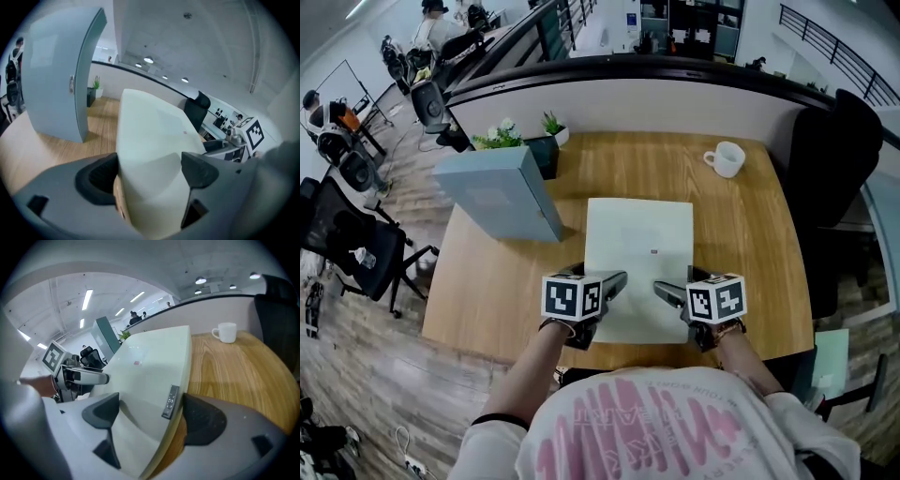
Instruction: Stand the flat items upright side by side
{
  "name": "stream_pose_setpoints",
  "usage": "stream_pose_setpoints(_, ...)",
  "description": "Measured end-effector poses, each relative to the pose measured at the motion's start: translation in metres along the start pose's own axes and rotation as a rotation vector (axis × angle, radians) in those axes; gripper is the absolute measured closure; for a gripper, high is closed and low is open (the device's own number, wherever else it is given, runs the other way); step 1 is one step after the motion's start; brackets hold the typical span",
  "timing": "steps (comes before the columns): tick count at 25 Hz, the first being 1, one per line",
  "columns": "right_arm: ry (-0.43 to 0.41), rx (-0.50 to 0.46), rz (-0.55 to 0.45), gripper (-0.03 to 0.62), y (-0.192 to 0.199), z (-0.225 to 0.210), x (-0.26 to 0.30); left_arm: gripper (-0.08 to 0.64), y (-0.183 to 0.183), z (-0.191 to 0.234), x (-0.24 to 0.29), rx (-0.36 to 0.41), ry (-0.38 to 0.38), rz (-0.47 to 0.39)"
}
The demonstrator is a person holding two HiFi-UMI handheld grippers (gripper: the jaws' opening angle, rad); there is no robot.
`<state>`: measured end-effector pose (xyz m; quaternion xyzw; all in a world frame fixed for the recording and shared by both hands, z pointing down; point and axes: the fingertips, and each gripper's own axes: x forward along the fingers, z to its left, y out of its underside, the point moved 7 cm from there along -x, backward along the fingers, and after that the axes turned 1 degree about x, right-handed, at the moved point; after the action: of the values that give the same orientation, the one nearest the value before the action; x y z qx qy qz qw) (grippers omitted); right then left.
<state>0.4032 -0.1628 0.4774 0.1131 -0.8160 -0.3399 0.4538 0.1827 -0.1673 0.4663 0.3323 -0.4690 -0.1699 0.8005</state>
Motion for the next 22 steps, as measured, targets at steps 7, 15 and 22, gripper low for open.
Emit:
stream_pose_setpoints(7, -0.033, -0.125, -0.26, 0.164, -0.016, 0.017, -0.032, 0.126, -0.023, -0.032, -0.048, 0.267, -0.074, -0.227)
stream_pose_setpoints(15, -0.037, -0.191, -0.467, 0.163, -0.035, 0.059, -0.049, 0.129, -0.039, -0.036, -0.11, 0.433, -0.089, -0.398)
stream_pose_setpoints(22, -0.02, -0.248, -0.489, 0.163, -0.045, 0.129, -0.039, 0.123, -0.033, -0.001, -0.167, 0.45, -0.113, -0.449)
